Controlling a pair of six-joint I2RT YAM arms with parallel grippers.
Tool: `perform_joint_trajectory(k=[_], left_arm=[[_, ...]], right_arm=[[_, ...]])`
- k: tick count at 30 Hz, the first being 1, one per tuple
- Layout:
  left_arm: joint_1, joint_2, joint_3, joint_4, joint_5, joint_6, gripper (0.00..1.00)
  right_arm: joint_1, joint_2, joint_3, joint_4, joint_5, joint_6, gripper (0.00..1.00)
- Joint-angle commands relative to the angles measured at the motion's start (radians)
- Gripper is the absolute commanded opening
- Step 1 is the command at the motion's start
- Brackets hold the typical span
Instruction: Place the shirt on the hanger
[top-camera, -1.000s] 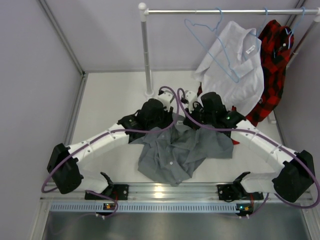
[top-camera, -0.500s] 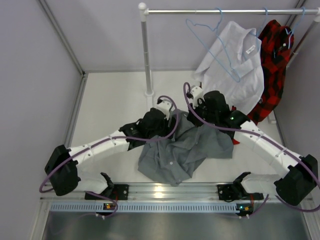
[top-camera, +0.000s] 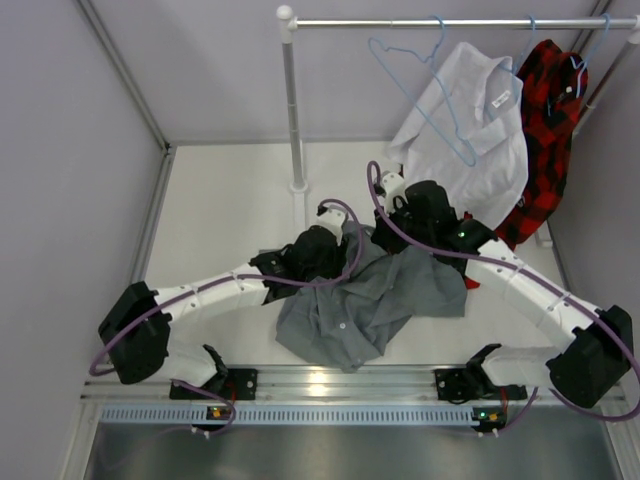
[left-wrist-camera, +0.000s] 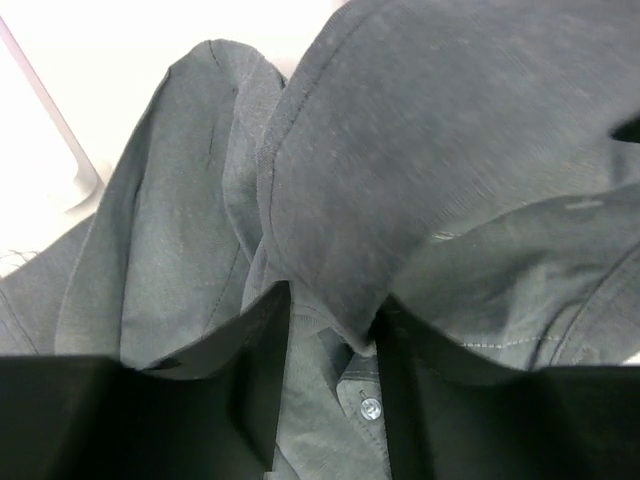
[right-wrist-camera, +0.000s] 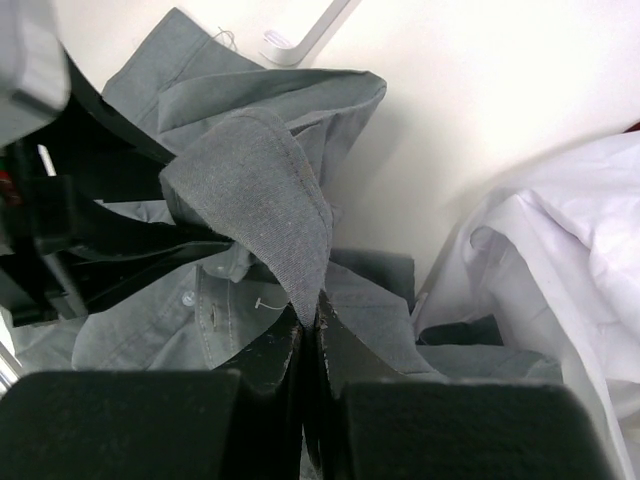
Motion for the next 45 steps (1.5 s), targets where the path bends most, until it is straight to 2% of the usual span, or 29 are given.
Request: perform_joint_trajectory(k=[1,3,9,11,13,16,19,21,25,29,32,36,42,45], left_arm=[[0.001,0.019,0.044,0.069,-0.016,-0.011,0.36],[0.001,0.020,0.043,0.075,-0.005,-0.019,0.27],[0.001,0.011,0.024,0.106,-0.057,-0.029,0.14],[0.001,0.006,0.026,0.109,-0.053,-0.023,0.00],[0.001,0.000,0.039,0.107,-0.063,-0.006,0.00],[0.001,-0.038,0.084,0.016,-0.115,0.007,0.00],[0.001,-0.063,0.156,-0.184,-0.134,0.063,0.00],[0.001,-0.075,0.211,-0.306,-0.091,0.083,0.00],[0.001,-0.113,0.222,-0.397,0.016,0.066,0.00],[0.001,-0.122,0.224,-0.463,0.042,0.055,0.00],[0.001,-0.113,0.234,-0.517,0.090,0.073,0.00],[0.001,-0.113,0.233,-0.566,0.228,0.119,0.00],[0.001,-0.161,0.227,-0.610,0.153,0.107,0.00],[0.001,-0.165,0.250,-0.623,0.112,0.106,0.00]], right_arm=[[-0.015,-0.043,0.034,0.004,-0.021,0.013,0.00],[-0.015,-0.042,0.031,0.004,-0.009,0.018,0.00],[-0.015,-0.049,0.020,0.024,-0.075,0.036,0.00],[-0.015,-0.051,0.019,0.026,-0.079,0.038,0.00],[-0.015,-0.049,0.014,0.026,-0.063,0.039,0.00],[-0.021,-0.034,0.007,0.023,-0.021,0.044,0.00],[-0.041,0.000,0.007,0.021,0.006,0.076,0.00],[-0.041,0.018,0.014,0.023,0.022,0.092,0.00],[-0.041,0.021,0.045,0.027,0.051,0.130,0.02],[-0.041,-0.005,0.054,0.020,0.048,0.133,0.05],[-0.041,-0.015,0.056,-0.003,0.062,0.124,0.04],[-0.041,-0.008,0.063,-0.049,0.177,0.101,0.00],[-0.043,-0.009,0.068,-0.059,0.201,0.098,0.00],[-0.041,-0.009,0.066,-0.046,0.091,0.087,0.02]])
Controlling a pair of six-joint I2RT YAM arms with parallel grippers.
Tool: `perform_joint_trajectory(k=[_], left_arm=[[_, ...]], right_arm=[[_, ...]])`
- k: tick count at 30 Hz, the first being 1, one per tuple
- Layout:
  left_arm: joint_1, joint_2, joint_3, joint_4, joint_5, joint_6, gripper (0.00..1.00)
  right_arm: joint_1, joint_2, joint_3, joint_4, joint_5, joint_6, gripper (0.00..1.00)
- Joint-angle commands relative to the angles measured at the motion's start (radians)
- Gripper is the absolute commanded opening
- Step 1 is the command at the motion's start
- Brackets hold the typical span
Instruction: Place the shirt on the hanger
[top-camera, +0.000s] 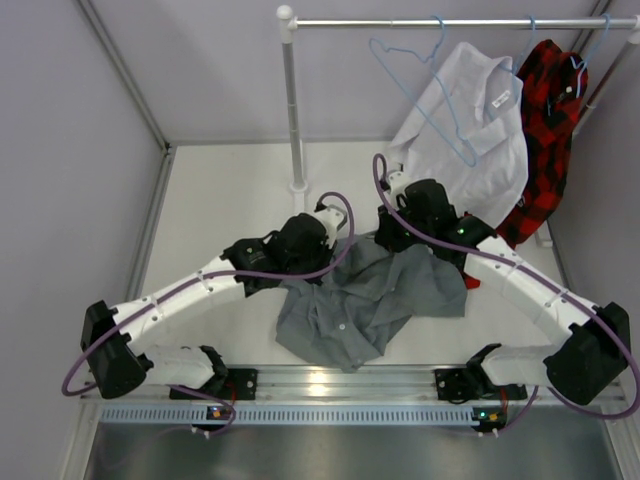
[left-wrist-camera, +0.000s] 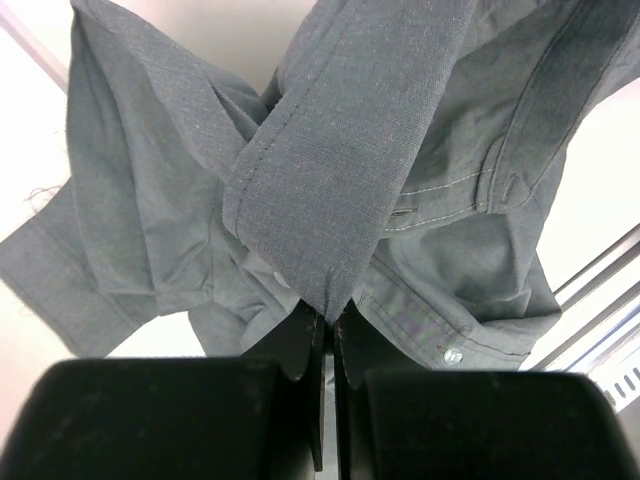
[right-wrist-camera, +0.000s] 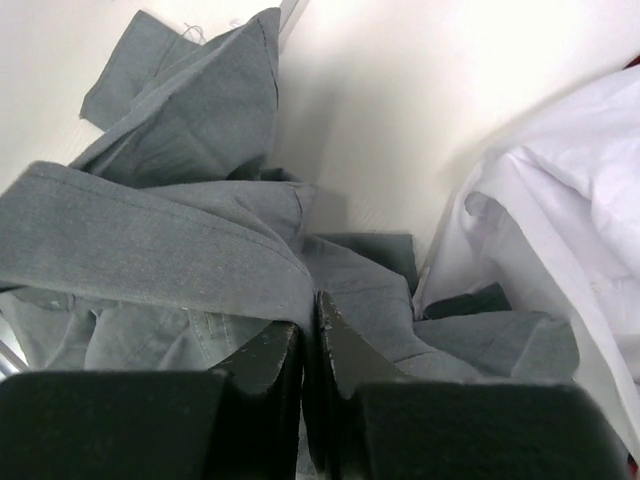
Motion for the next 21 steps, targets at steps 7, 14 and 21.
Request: perform_joint_trajectory(k=[7,14,21], left_arm=[[0.042,0.016,0.071,-0.139,-0.130,0.001,0.00],[0.065,0.034,0.083,-0.136,-0.142,-0.022,0.00],[0.067,0.010,0.108,-0.140,-0.158,-0.022,0.00]], right_arm=[[-0.025,-0.108,0.088,0.013,-0.050,-0.017,0.35],[-0.065,-0.187,0.226,-0.089,-0.034,-0.037,0.69],[-0.232,-0.136,0.461,-0.120,0.026,-0.077,0.91]])
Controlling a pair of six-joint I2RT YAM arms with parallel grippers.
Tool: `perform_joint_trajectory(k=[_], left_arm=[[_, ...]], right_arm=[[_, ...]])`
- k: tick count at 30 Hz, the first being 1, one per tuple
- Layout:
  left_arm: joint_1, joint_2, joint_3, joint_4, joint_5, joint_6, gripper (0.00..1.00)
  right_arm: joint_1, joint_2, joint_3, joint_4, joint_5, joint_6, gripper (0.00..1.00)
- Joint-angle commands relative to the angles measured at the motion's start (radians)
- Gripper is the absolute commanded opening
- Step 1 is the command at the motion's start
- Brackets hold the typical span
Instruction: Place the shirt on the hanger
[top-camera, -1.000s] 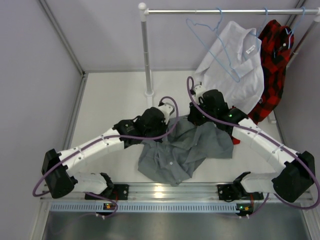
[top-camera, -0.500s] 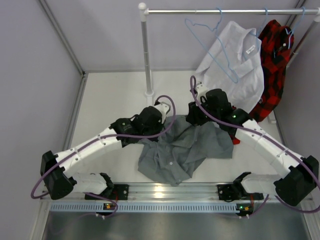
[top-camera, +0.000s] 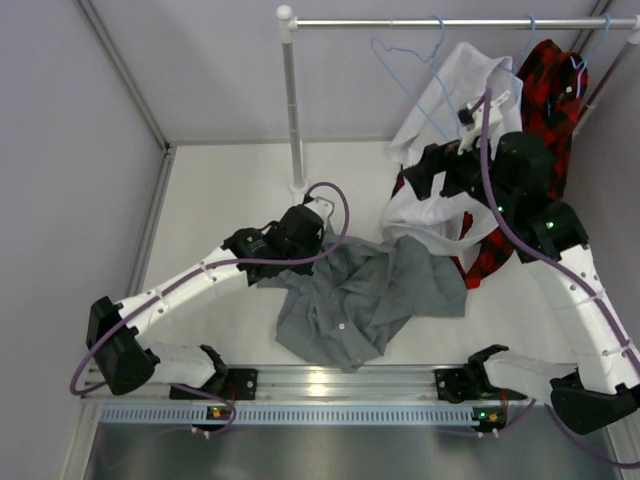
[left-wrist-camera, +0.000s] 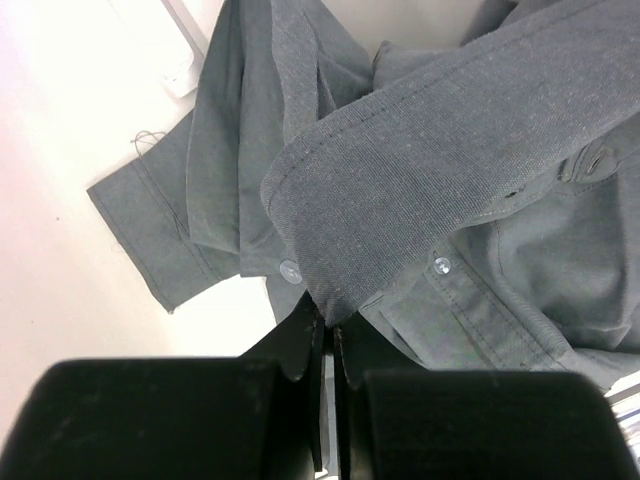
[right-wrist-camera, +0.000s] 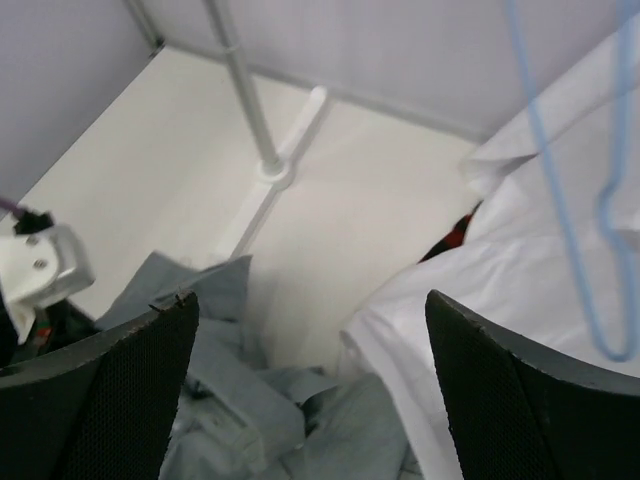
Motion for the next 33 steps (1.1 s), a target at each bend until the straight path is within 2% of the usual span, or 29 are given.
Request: perform_joint_trajectory(k=[1,5,8,10,14,18,22,33], left_arm=[[0.001,-0.039,0.048,-0.011,-0.024,-0.011,0.00],[0.001,-0.065,0.023,-0.017,0.005,-0.001,0.00],[0.001,-0.070,-0.007,-0.027,0.003,0.008,0.00],[0.001,-0.067,-0.017,-0.028,0.014,0.009,0.00],[0.001,-0.070,-0.026,-0.027,0.044,0.003,0.00],[0.001,-0.071,-0.026,-0.025,0.068,-0.001,0.00],[0.001,-0.068,-0.030,-0.025,0.072,0.003,0.00],[0.001,-0.073,-0.032,-0.022,0.087,0.009,0.00]], right_arm=[[-0.113,0.030,0.131,-0.031,0.058,-0.034,0.91],[-0.186,0.107,0.241,-0.030,0.045,-0.089,0.88],[-0.233,0.180,0.312,-0.033,0.066,-0.154,0.81],[-0.273,0.240,0.335,-0.045,-0.019,-0.175,0.80],[-0.316,0.325,0.391,-0.048,-0.018,-0.192,0.73],[-0.344,0.384,0.421,-0.053,-0.086,-0.209,0.70],[-0.344,0.418,0.422,-0.060,-0.119,-0.214,0.50],[-0.344,0.429,0.410,-0.062,-0.138,-0.200,0.22]])
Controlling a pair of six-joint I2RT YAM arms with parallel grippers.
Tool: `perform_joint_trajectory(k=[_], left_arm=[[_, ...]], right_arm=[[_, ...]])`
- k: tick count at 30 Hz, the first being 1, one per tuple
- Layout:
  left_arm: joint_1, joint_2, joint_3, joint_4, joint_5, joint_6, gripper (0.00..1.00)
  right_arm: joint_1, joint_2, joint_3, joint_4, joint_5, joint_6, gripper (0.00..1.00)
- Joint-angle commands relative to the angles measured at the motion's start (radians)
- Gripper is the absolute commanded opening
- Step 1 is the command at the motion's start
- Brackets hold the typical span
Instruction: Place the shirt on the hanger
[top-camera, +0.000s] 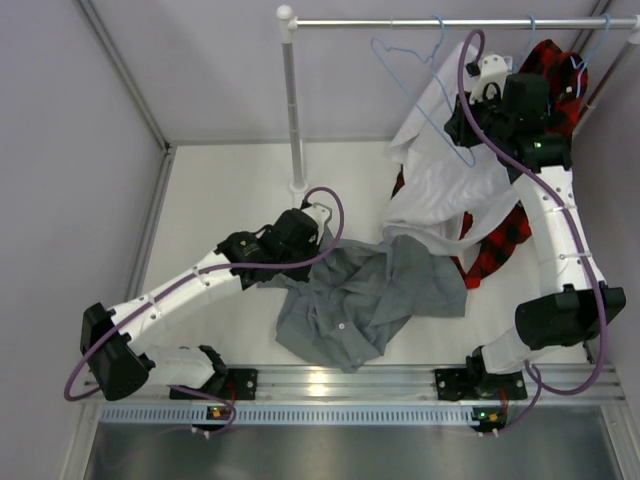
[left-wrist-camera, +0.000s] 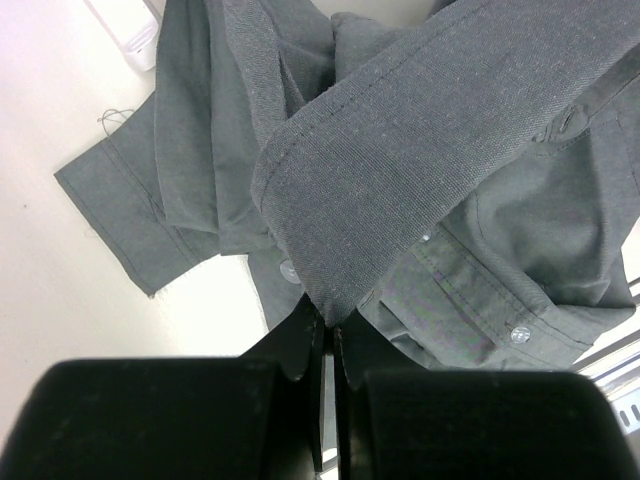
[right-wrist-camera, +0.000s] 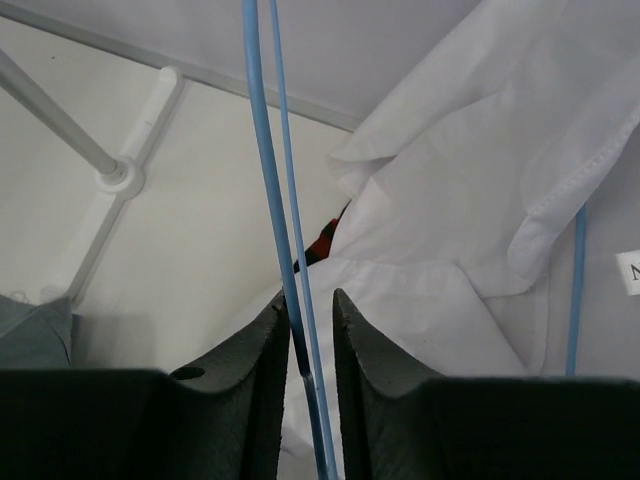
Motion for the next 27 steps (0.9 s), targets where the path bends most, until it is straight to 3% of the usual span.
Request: perform_joint_trajectory(k=[1,8,11,14,27], left_arm=[[0.001,-0.031,-0.006,0.007,0.015,0.010,0.00],[0.001,-0.035,-0.008,0.010,0.015,0.011,0.00],[0.001,-0.037,-0.008,0.011,0.017,0.008,0.00],[0.001,-0.037,-0.008,0.015,0.017,0.008,0.00],[0.001,-0.054,-0.015,0.022,0.003,0.004,0.00]], right_arm=[[-0.008,-0.011,0.031,0.004,-0.020,-0.004,0.22],[-0.007,-0.010,0.027,0.008,-0.042,0.004,0.19],[-0.008,-0.014,0.027,0.008,-0.042,0.007,0.05],[-0.008,-0.022,0.020,0.012,-0.050,0.013,0.00],[-0.008,-0.054,0.042,0.113,-0.131,0.103,0.00]])
